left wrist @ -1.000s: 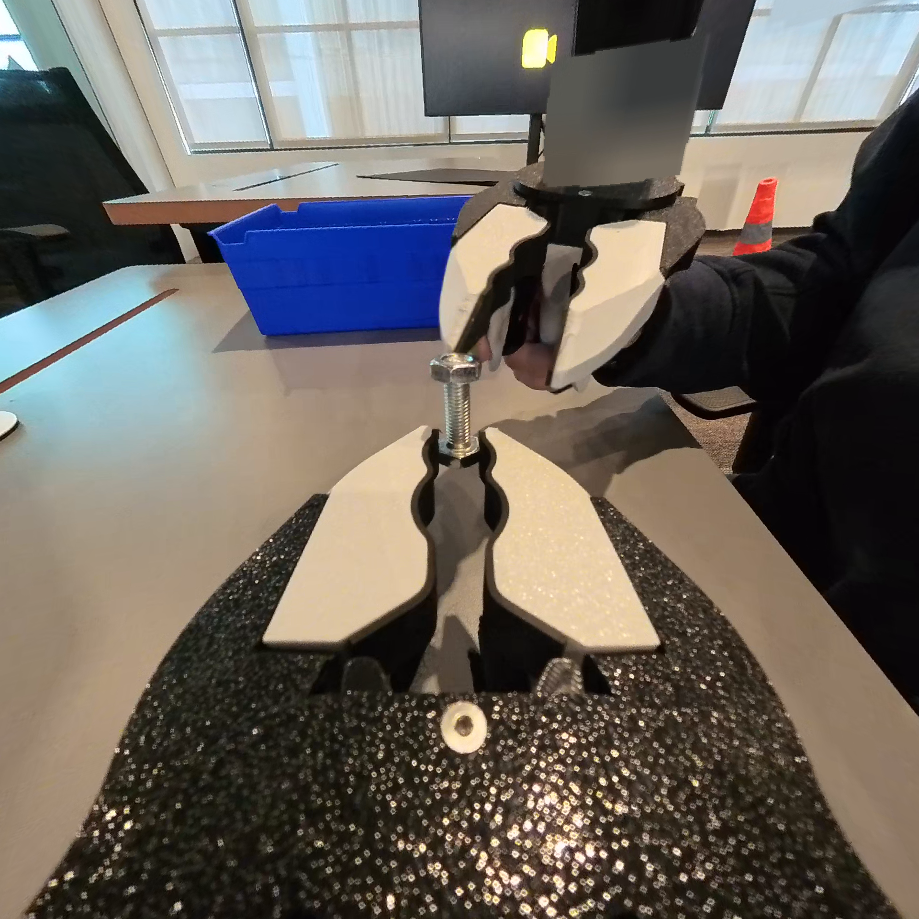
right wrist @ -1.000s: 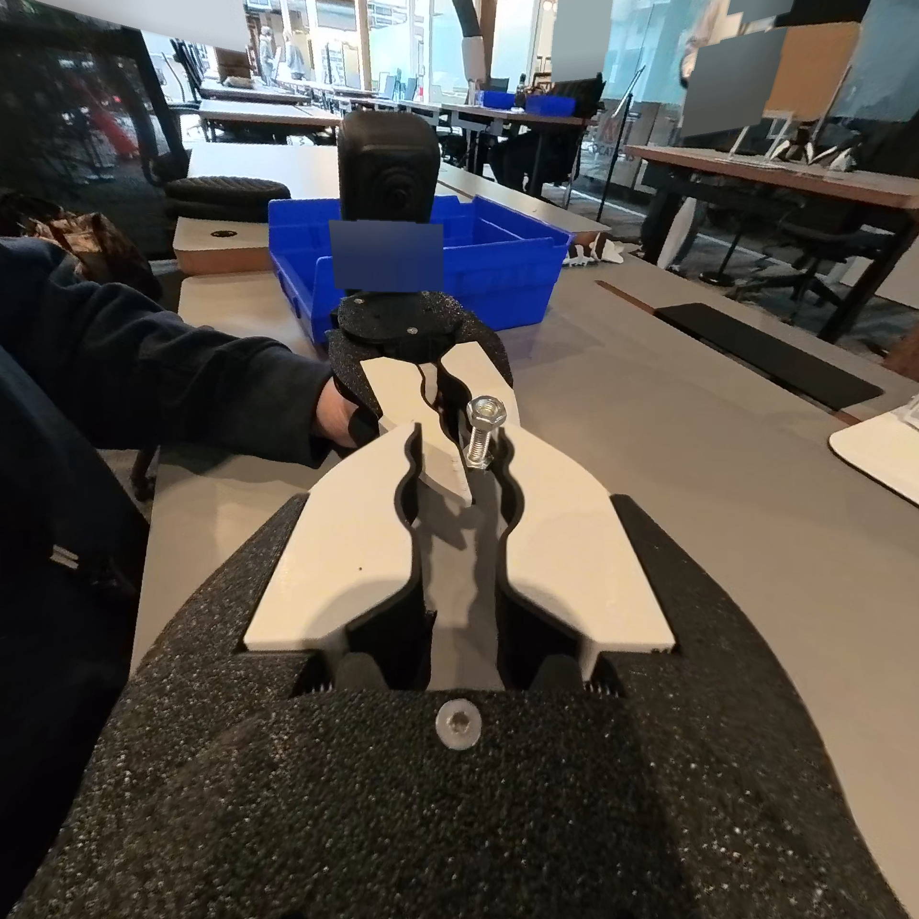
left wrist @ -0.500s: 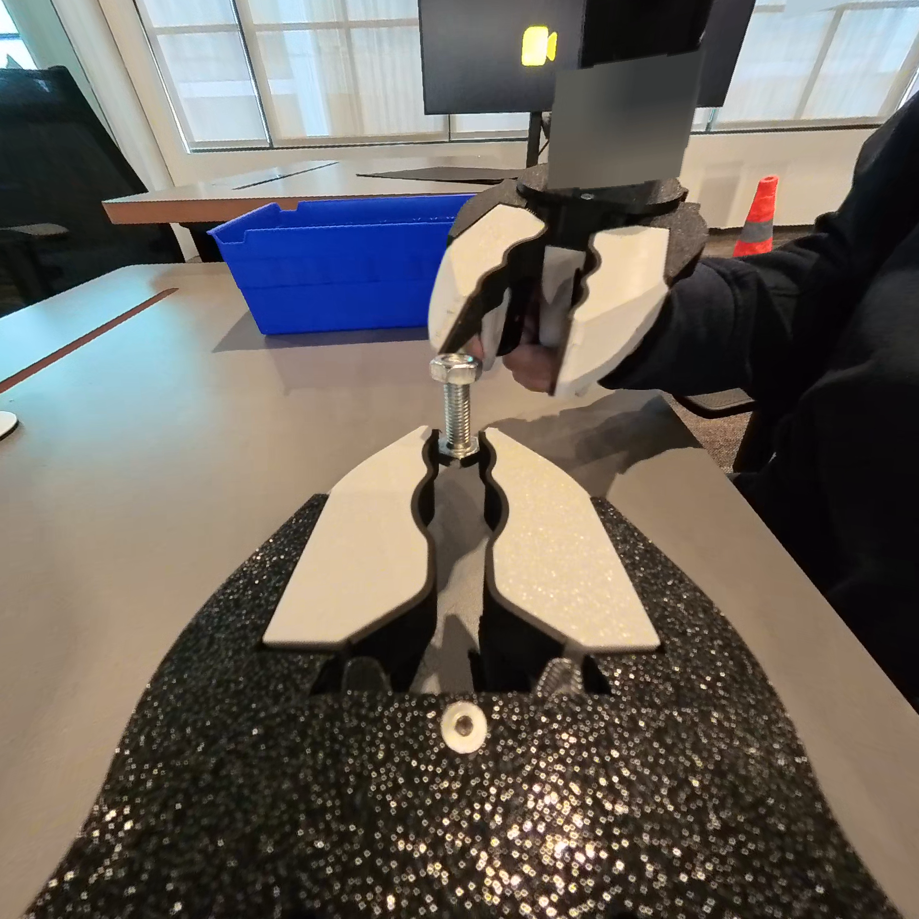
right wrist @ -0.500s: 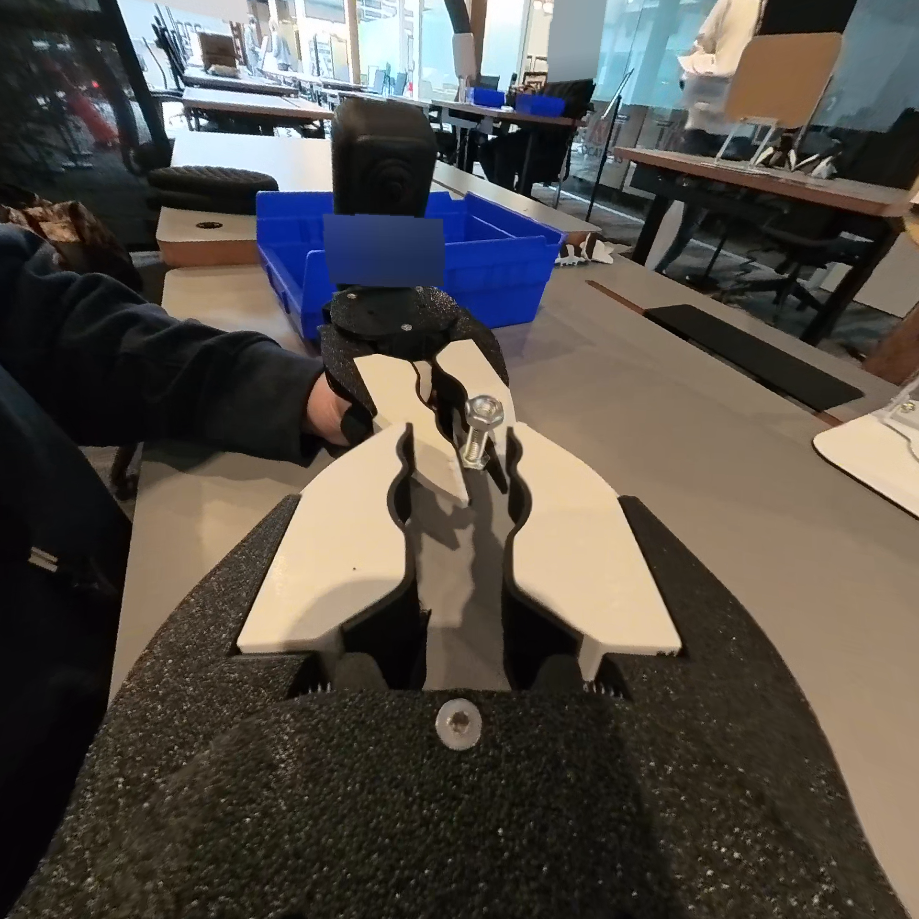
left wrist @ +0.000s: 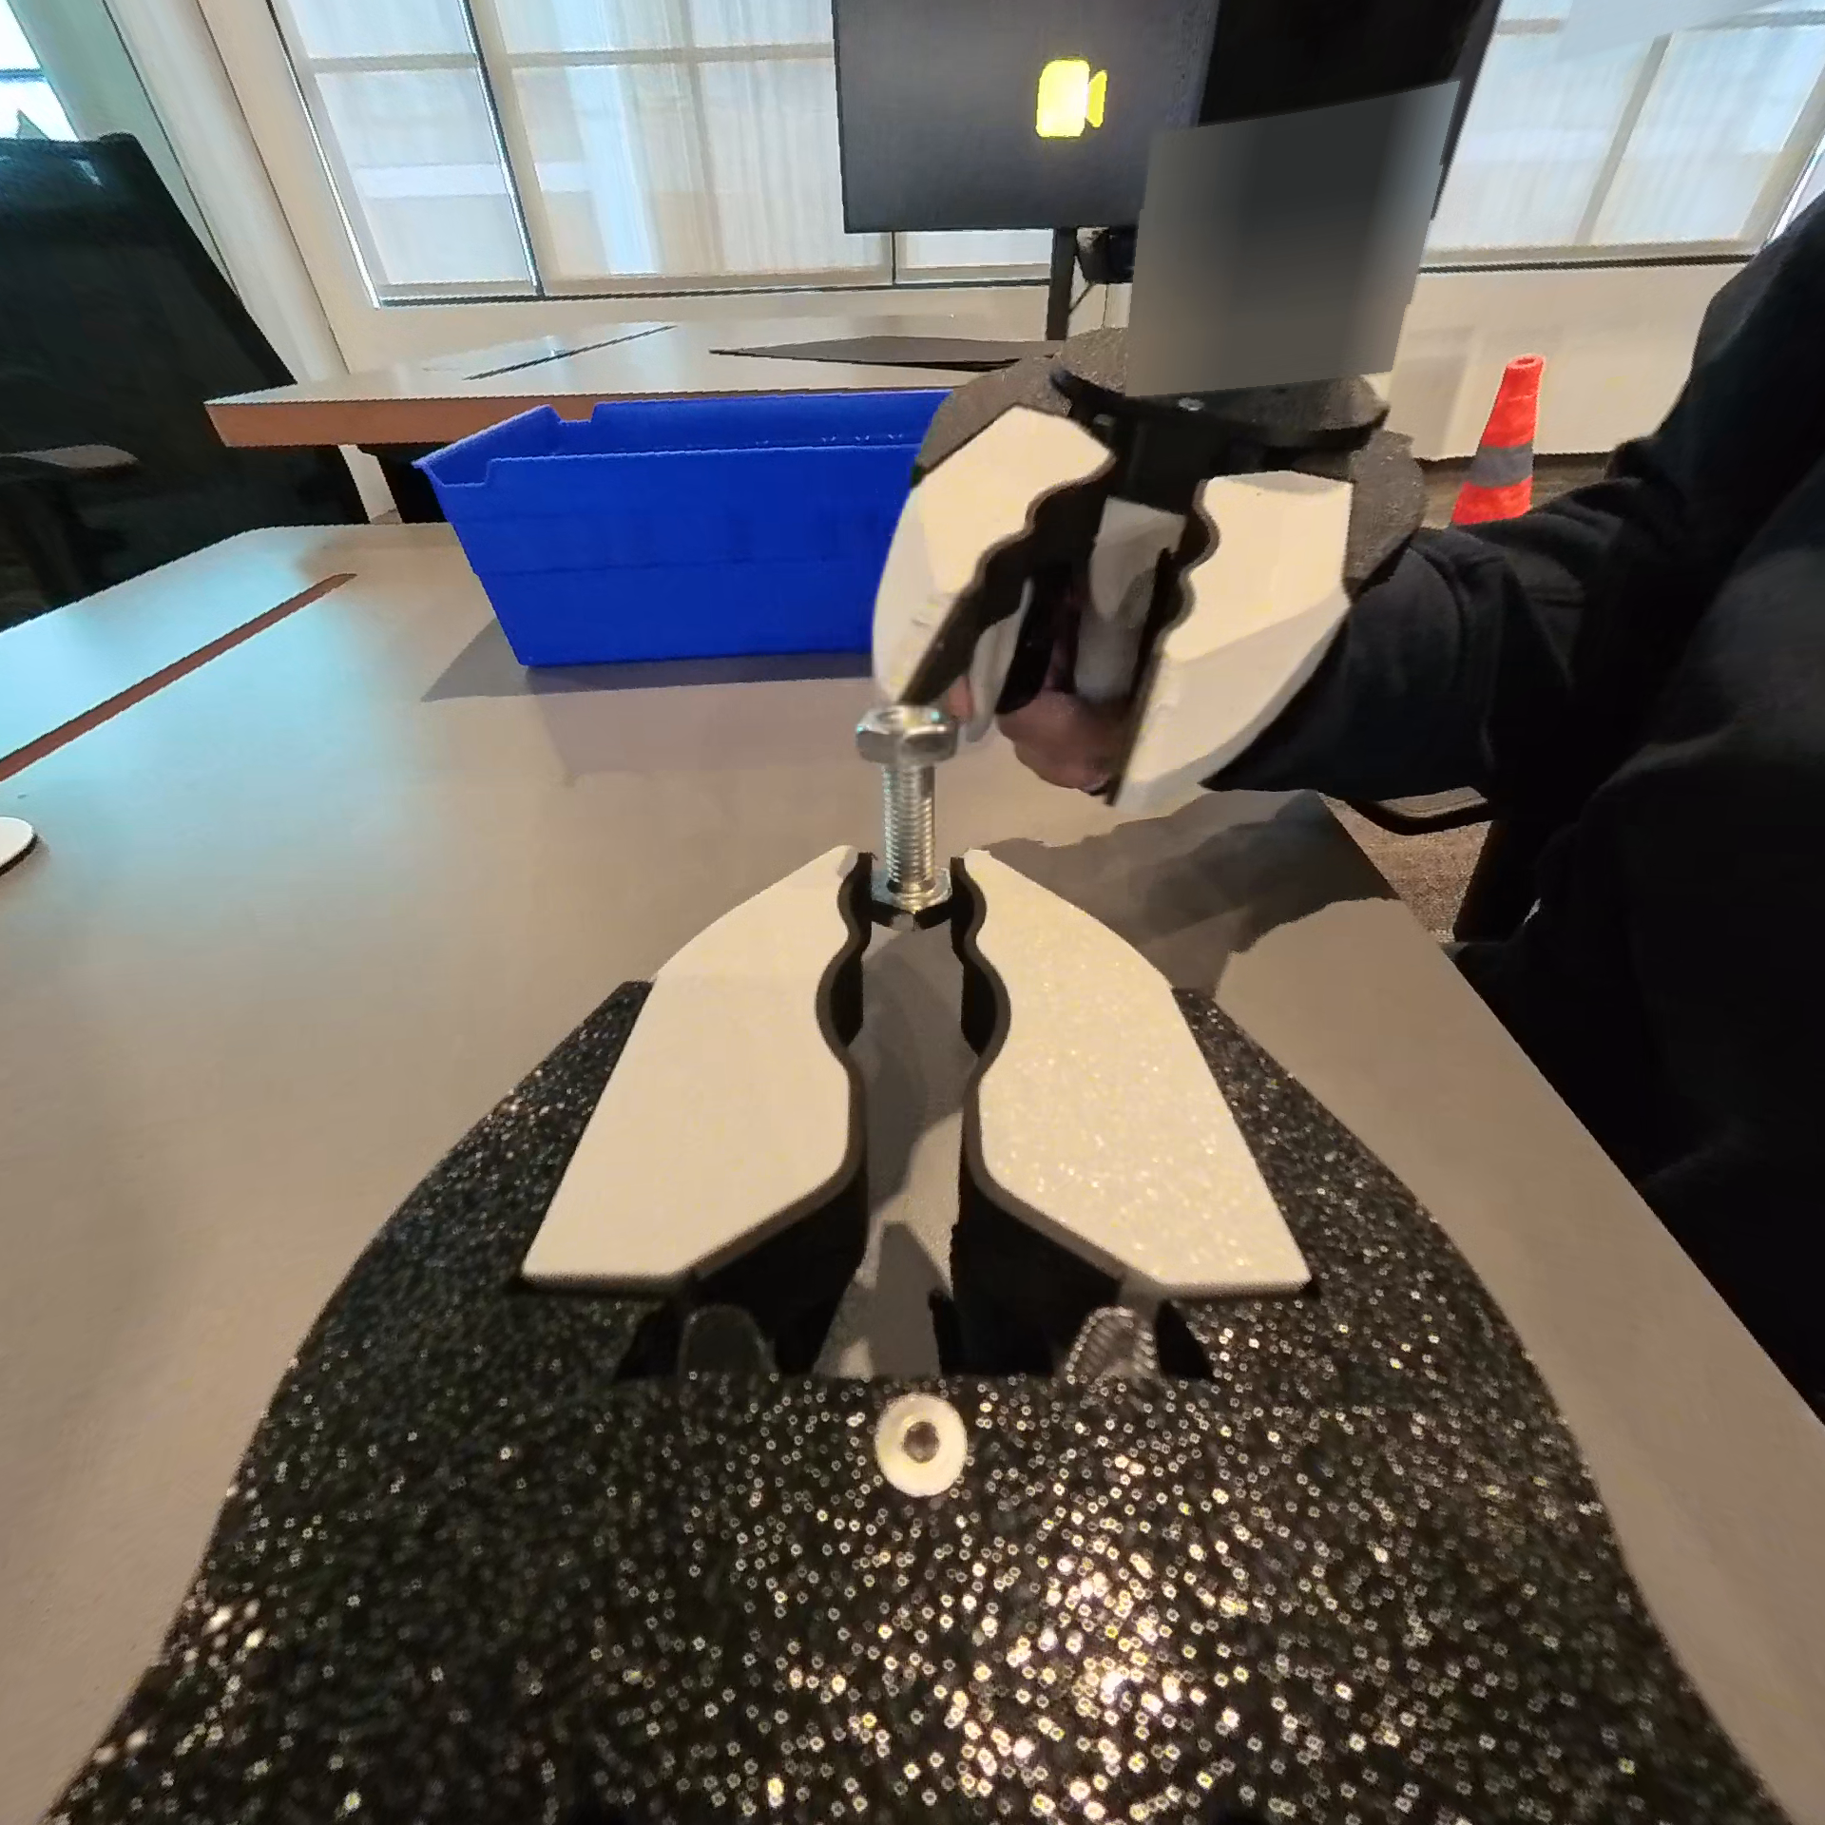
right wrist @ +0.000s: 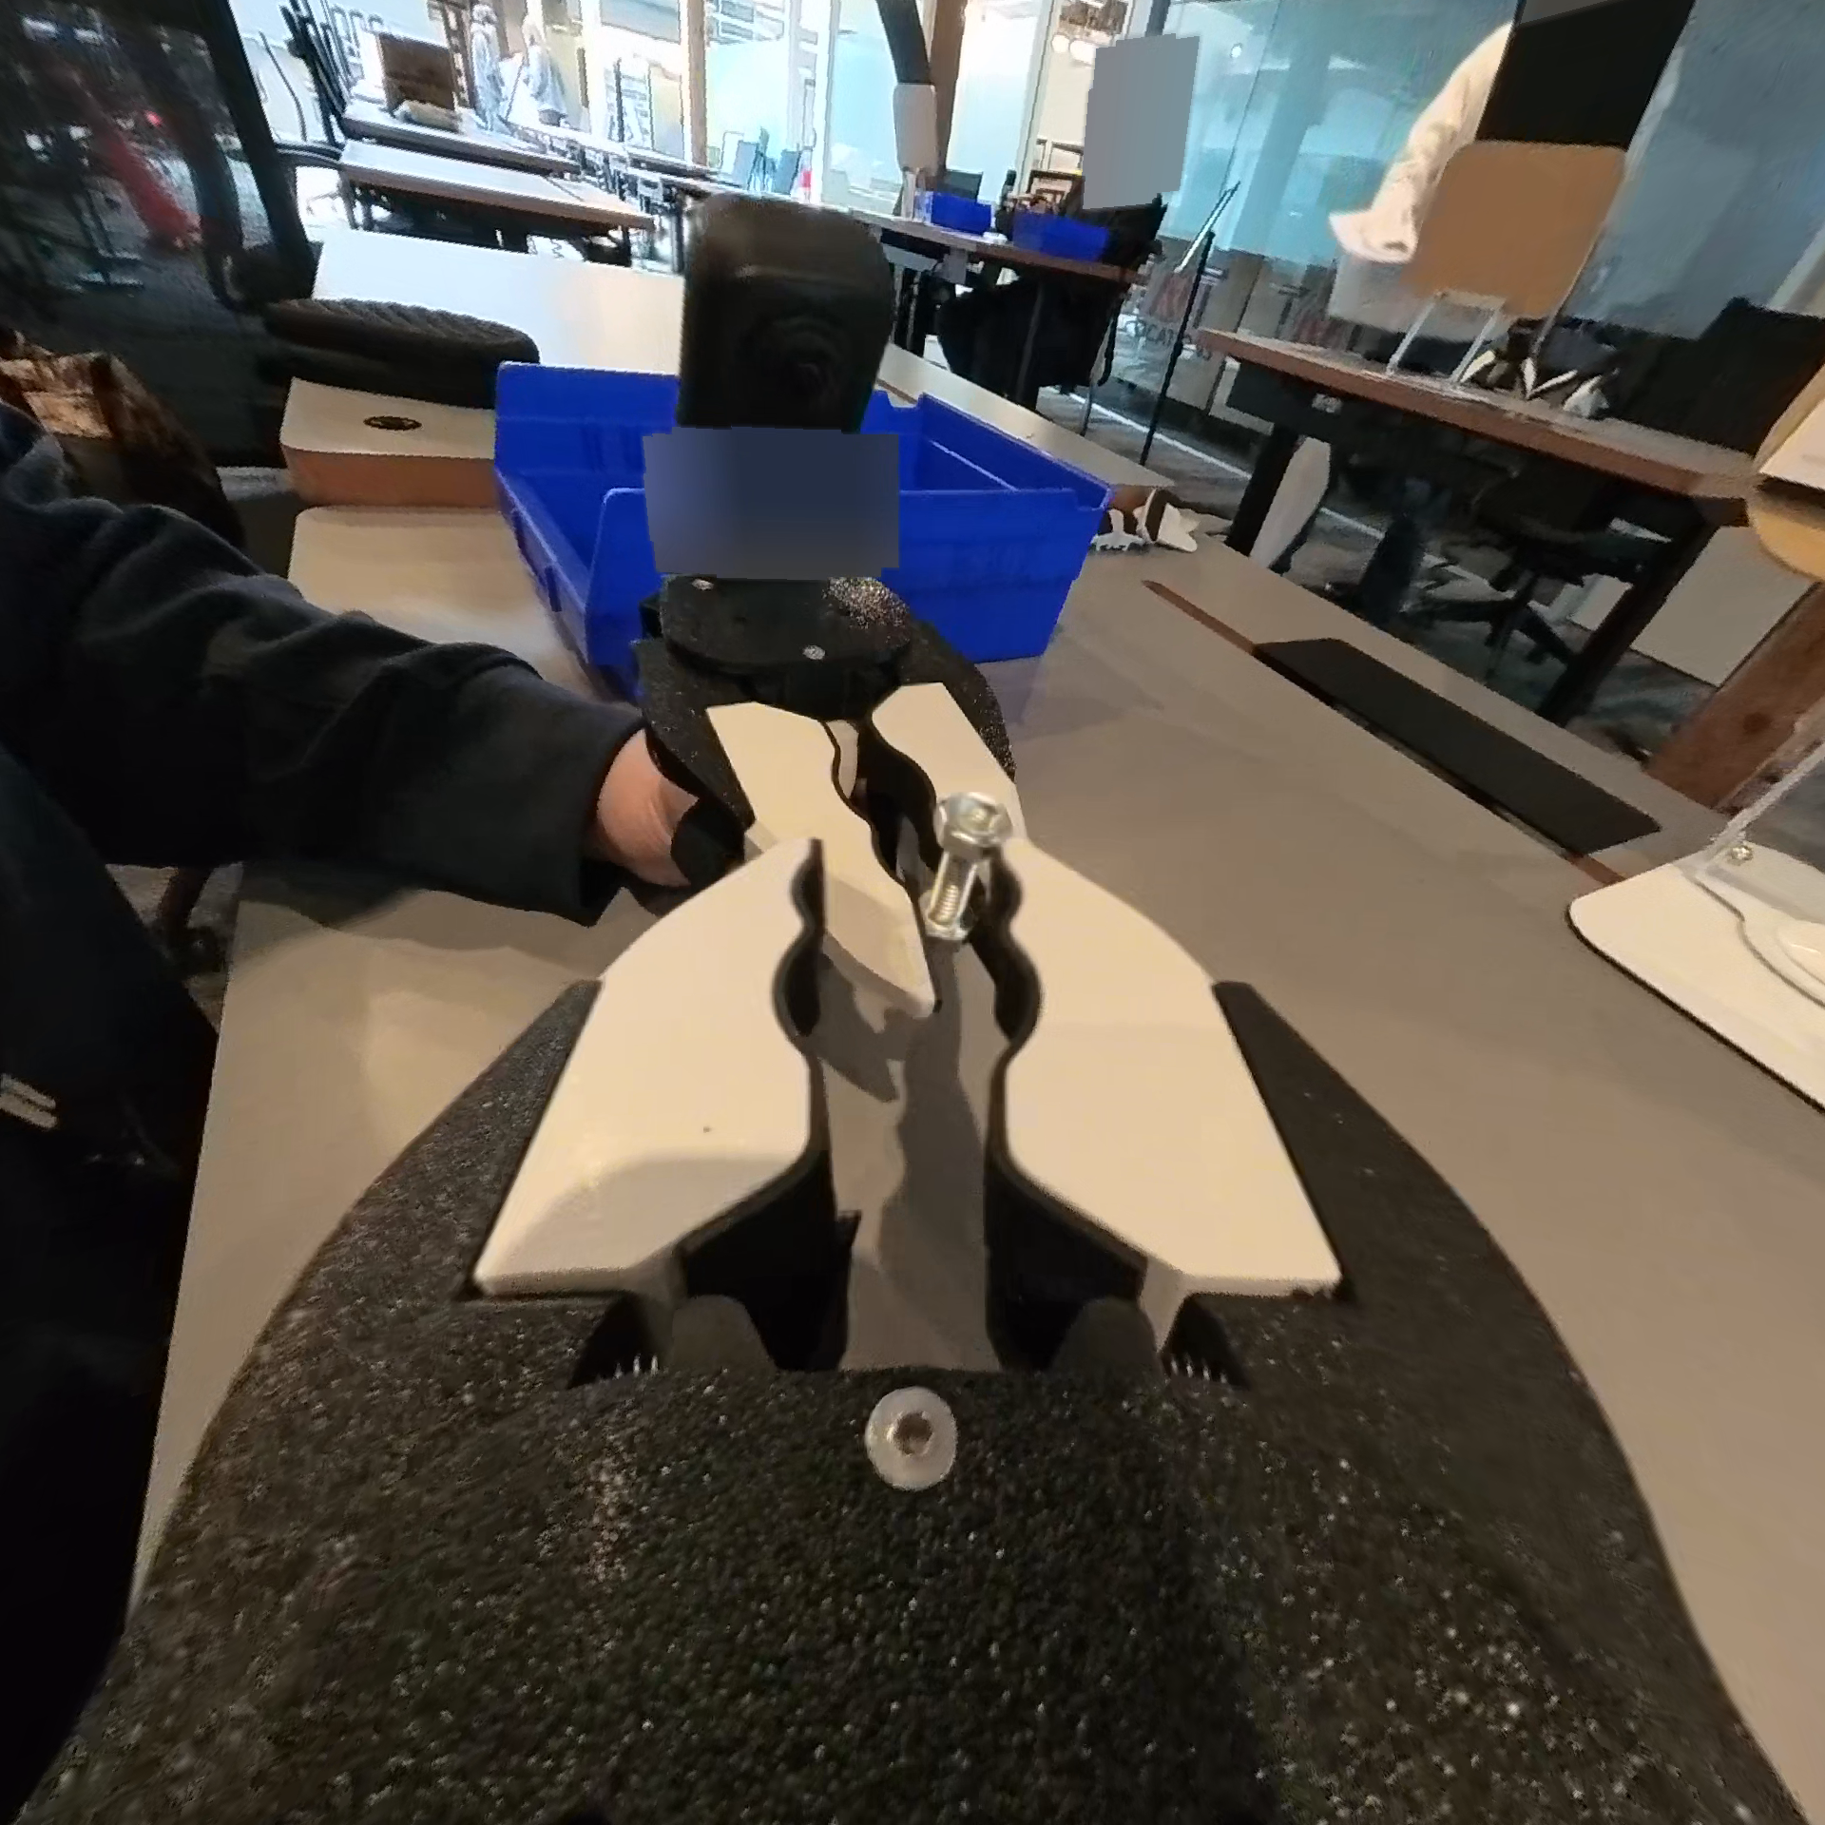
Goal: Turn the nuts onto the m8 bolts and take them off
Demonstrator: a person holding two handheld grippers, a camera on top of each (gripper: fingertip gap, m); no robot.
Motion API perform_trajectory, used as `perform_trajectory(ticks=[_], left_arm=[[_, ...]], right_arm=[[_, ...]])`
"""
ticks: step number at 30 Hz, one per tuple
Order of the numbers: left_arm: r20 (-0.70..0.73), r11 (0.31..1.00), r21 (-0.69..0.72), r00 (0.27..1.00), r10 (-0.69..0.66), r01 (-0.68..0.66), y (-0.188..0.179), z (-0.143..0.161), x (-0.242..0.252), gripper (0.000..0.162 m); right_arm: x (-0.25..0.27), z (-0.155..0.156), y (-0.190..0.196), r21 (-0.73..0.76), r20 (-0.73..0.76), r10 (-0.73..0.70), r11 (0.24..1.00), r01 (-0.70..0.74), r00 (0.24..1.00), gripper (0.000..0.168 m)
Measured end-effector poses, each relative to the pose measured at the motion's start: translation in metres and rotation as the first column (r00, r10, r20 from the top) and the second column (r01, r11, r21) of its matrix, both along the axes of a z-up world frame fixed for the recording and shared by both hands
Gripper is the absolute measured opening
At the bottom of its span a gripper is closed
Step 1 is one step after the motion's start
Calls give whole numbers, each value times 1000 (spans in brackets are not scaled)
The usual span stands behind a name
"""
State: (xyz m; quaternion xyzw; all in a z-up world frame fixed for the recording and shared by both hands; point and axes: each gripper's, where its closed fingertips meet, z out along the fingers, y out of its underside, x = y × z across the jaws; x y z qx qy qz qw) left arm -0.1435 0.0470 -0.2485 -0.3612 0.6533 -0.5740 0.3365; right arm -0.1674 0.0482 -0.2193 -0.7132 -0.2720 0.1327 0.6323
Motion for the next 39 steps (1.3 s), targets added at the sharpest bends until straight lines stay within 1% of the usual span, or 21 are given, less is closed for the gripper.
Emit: perform_trajectory(ticks=[1, 2, 4, 6, 8, 11, 13, 17, 21, 22, 24, 25, 27, 30, 35, 39], left_arm=[[0, 1000, 1, 1000, 2, -2, 0, 0, 0, 15], [-1, 1000, 2, 1000, 2, -2, 0, 0, 0, 15], [-6, 1000, 2, 1000, 0, 0, 0, -1, 0, 15], [-6, 1000, 2, 1000, -6, 6, -1, -1, 0, 15], [-7, 1000, 5, 1000, -8, 8, -2, -1, 0, 15], [-10, 999, -1, 999, -34, 34, -5, -1, -1, 14], [-11, 998, -8, 998, -66, 66, -10, -1, -3, 14], [-20, 992, -8, 991, -129, 129, -20, -2, -6, 14], [-16, 991, -20, 991, -135, 135, -20, -1, -6, 14], [-8, 990, -34, 991, -135, 134, -19, 1, -7, 14], [7, 989, -50, 991, -137, 137, -18, 4, -8, 14], [11, 990, -65, 992, -126, 126, -16, 5, -7, 14], [13, 986, -113, 992, -126, 127, -12, 8, -7, 14], [22, 981, -133, 990, -136, 138, -11, 10, -8, 14], [0, 985, -86, 988, -152, 151, -18, 5, -8, 14], [4, 982, -113, 988, -153, 153, -15, 7, -9, 14]], right_arm=[[0, 0, -3, -3, -4, 14, 1000, -14, 1000, 18], [2, 2, -4, 3, -24, 12, 1000, -12, 1000, 17], [6, 2, -2, 6, -40, -8, 1000, 8, 999, 22], [5, 2, 3, 11, -23, -19, 1000, 19, 1000, 32], [-1, 2, 6, 19, -5, -13, 1000, 13, 1000, 42], [-5, 2, 8, 17, -22, 1, 1000, -1, 1000, 52], [-8, 3, 8, 15, -46, 28, 1000, -27, 999, 54], [-20, 2, 7, -9, -96, 128, 992, -129, 987, 57], [-31, -3, 3, -45, -110, 201, 977, -207, 973, 58], [-30, -4, -2, -49, -110, 200, 977, -206, 974, 61], [-19, -3, -16, -40, -111, 156, 986, -162, 981, 60], [-13, 0, -25, -22, -122, 139, 990, -142, 983, 51], [-2, 8, -34, 31, -161, 92, 996, -88, 983, 48], [0, 4, -23, 13, -135, 73, 997, -72, 988, 56], [-19, 9, 7, 25, -159, 175, 985, -173, 972, 59], [-31, 3, 6, -16, -165, 235, 970, -241, 958, 58]])
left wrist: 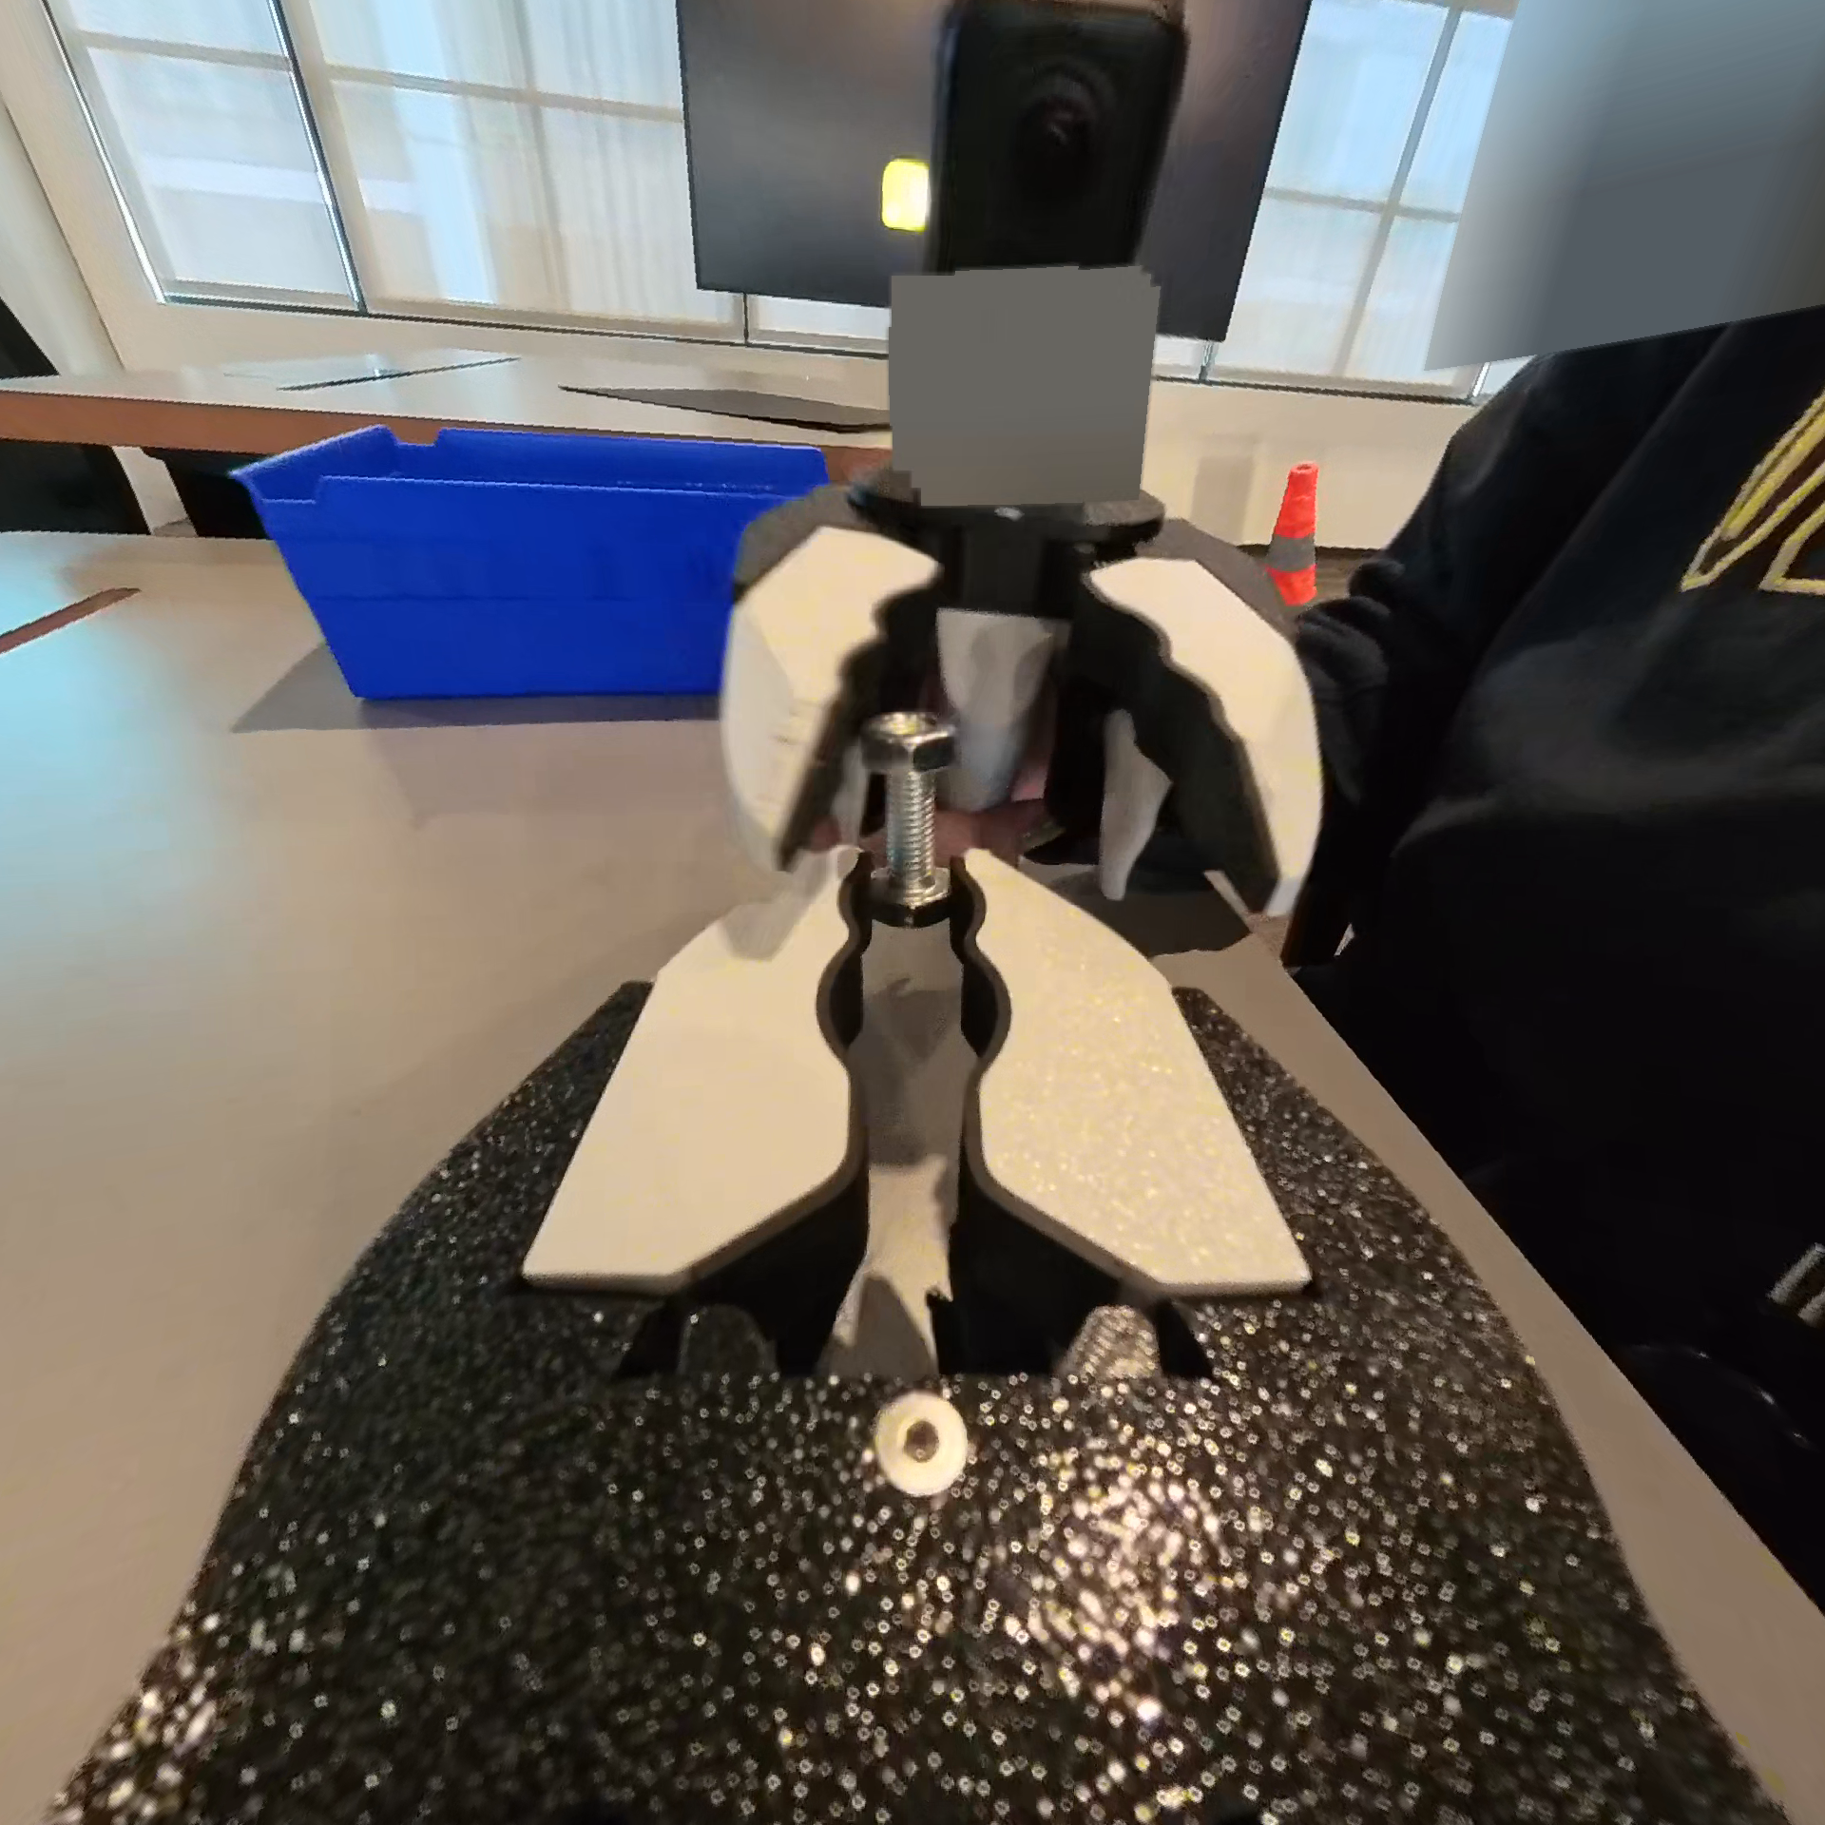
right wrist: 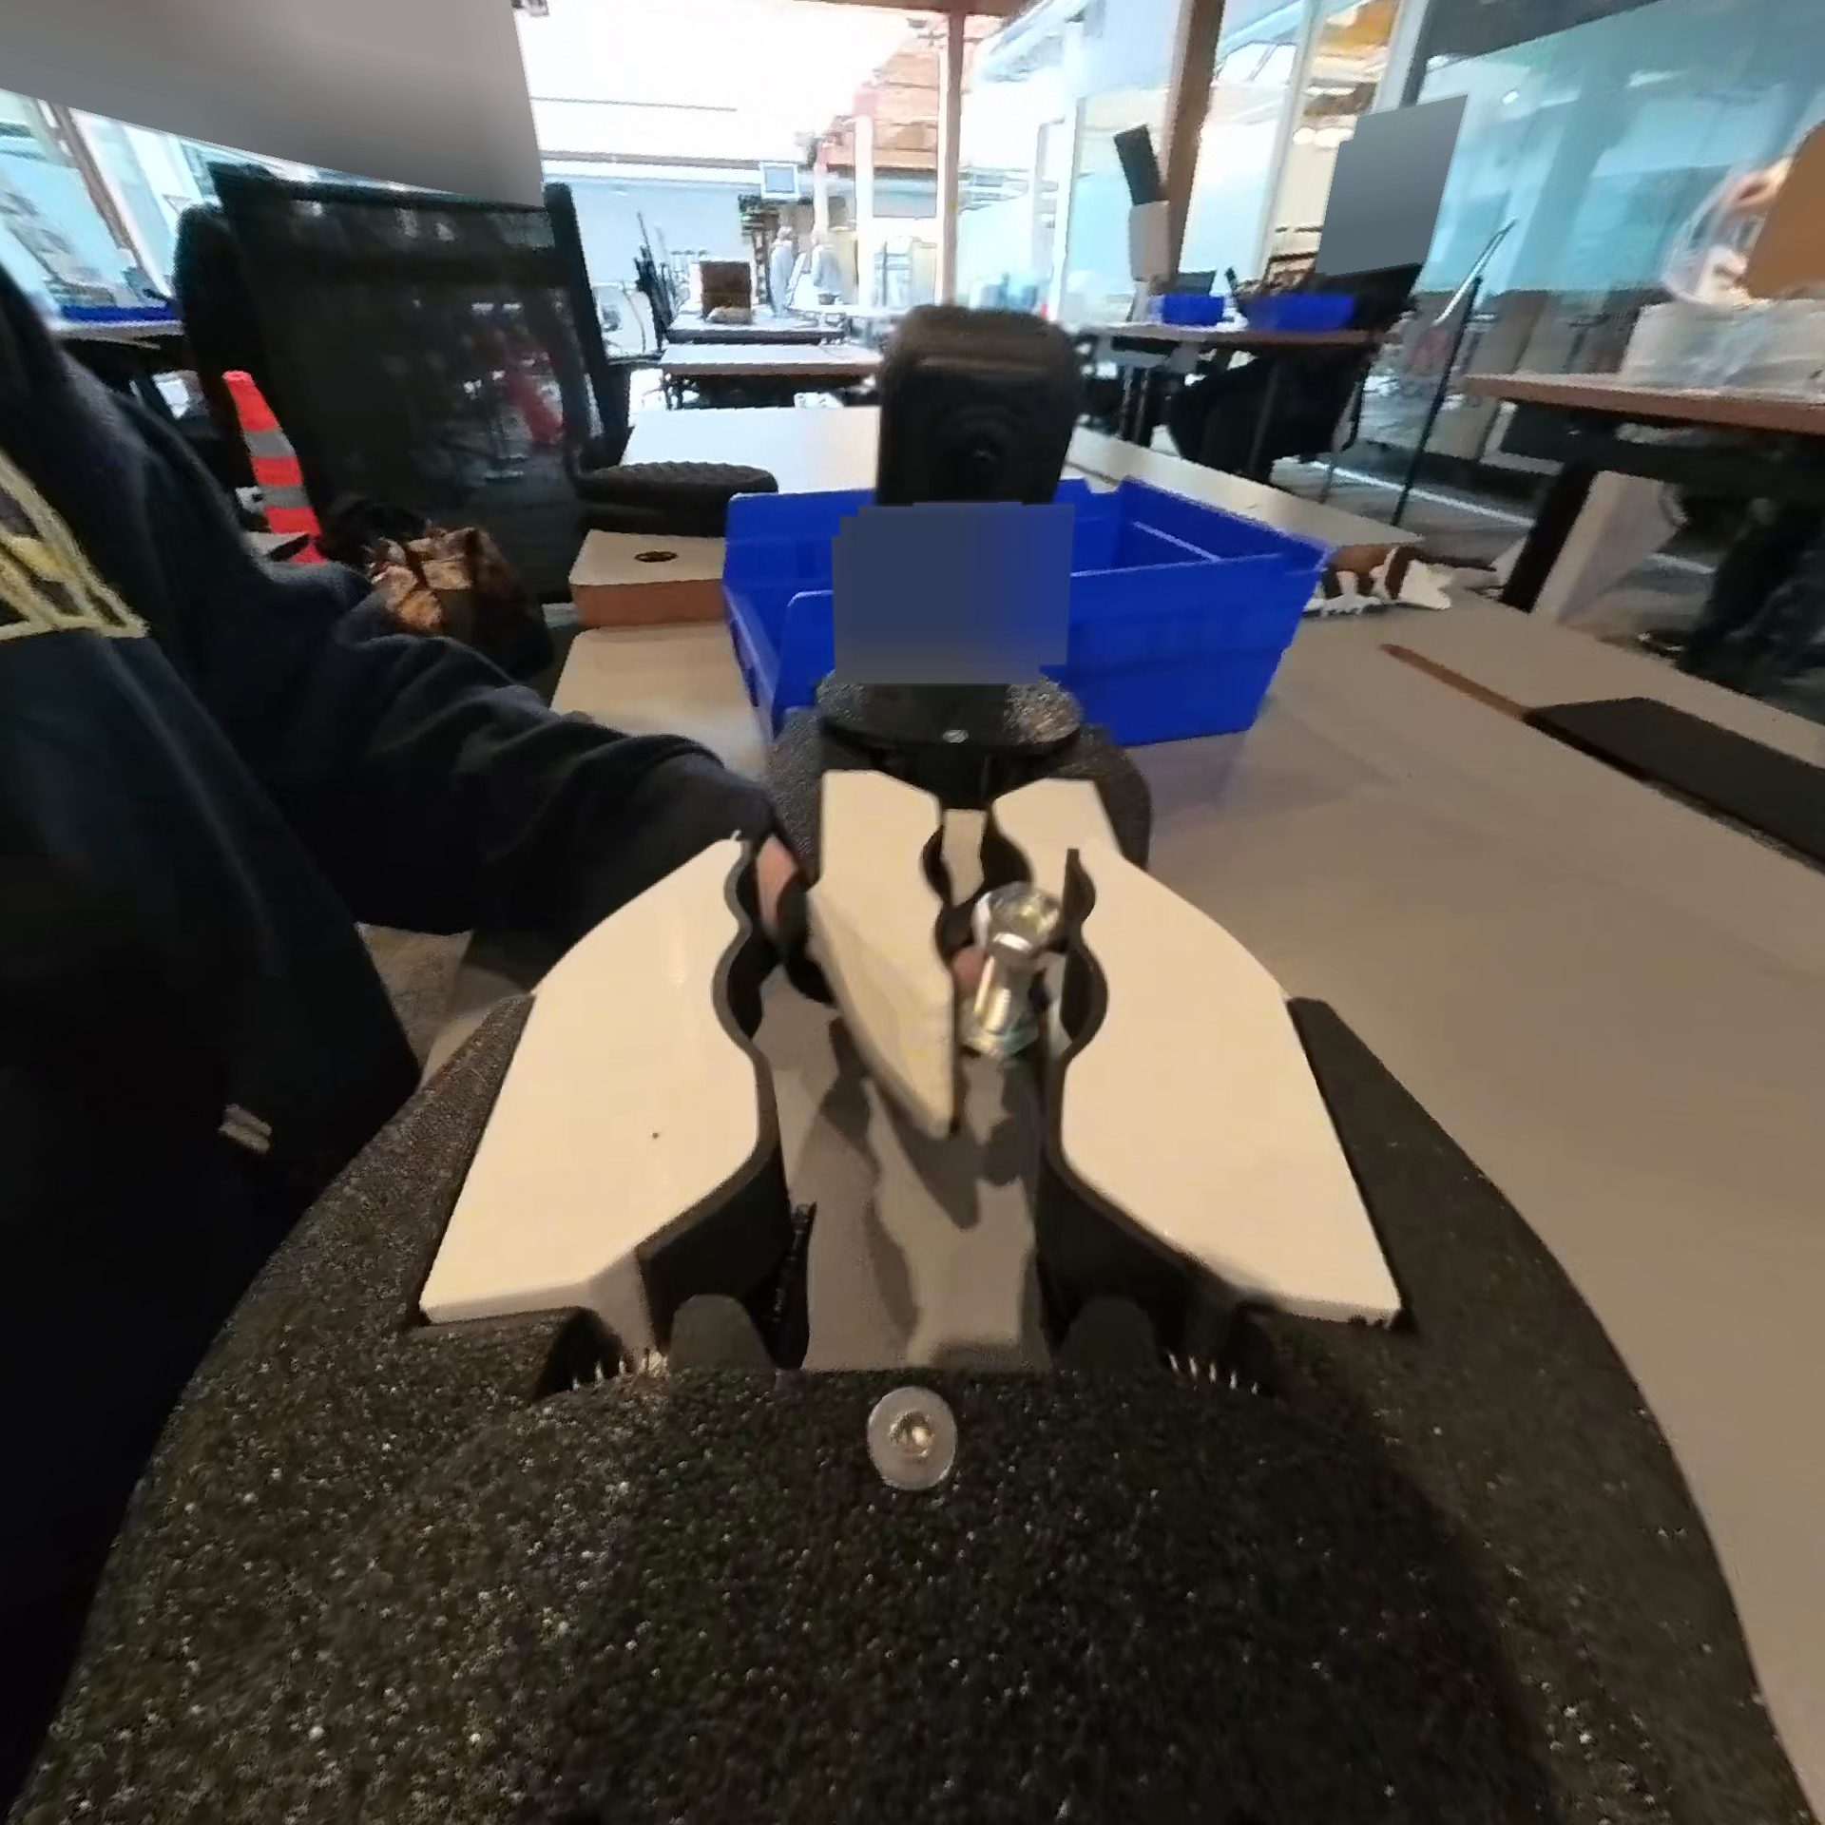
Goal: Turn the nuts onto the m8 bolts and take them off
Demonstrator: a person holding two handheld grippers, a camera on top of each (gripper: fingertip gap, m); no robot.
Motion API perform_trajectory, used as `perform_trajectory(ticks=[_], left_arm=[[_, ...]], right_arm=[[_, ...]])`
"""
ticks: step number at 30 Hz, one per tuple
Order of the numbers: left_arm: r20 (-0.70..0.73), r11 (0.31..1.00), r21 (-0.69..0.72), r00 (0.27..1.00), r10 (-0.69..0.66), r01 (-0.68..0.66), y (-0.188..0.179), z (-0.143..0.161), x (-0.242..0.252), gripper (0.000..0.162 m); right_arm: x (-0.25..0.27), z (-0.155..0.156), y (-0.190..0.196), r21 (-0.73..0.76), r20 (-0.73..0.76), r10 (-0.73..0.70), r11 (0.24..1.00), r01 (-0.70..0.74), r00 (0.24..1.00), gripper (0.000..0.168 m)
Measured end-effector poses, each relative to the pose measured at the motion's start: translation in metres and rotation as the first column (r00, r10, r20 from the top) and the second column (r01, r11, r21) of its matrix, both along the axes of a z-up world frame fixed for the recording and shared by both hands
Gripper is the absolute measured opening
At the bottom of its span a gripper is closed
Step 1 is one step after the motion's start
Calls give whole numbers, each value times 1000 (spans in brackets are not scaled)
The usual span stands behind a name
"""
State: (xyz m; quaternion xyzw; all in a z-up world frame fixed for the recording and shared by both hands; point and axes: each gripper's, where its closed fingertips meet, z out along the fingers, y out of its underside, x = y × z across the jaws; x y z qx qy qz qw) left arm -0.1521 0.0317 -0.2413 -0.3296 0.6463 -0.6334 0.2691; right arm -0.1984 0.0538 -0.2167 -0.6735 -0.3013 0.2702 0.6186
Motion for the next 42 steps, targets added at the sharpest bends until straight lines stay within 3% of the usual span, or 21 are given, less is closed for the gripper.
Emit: perform_trajectory(ticks=[2, 5, 9, 18, 24, 27, 31, 36, 42], left_arm=[[2, 1000, -2, 1000, -6, 6, -1, 0, 0, 14], [-1, 1000, -2, 1000, 12, -12, 1, 0, 2, 14], [-5, 1000, -16, 1000, 3, -3, 1, 1, 2, 14], [-8, 1000, -3, 1000, -6, 6, -1, 0, 1, 14], [0, 1000, 0, 1000, -15, 15, -2, 0, 0, 14], [-10, 1000, -12, 1000, -5, 5, 0, 0, 2, 14], [-10, 1000, 7, 1000, -13, 13, -3, -1, 1, 14], [-18, 999, 26, 1000, -21, 21, -5, -3, 1, 14], [-3, 1000, -7, 1000, -24, 24, -2, 1, 0, 14]], right_arm=[[6, -1, -11, -10, -9, -22, 1000, 22, 1000, 61], [23, 0, -29, -6, -35, -80, 997, 80, 996, 50], [30, 3, -20, 8, -38, -131, 991, 132, 991, 56], [-3, 0, 7, -4, -8, 19, 1000, -19, 1000, 56], [12, -4, -20, -24, -12, -16, 1000, 16, 1000, 60], [23, -4, -34, -24, -31, -42, 999, 42, 999, 48], [28, -1, -19, -9, -75, -94, 996, 94, 993, 56], [5, 2, 3, 7, -34, -2, 1000, 3, 999, 57], [2, -1, -7, -10, -27, 25, 1000, -25, 999, 58]])
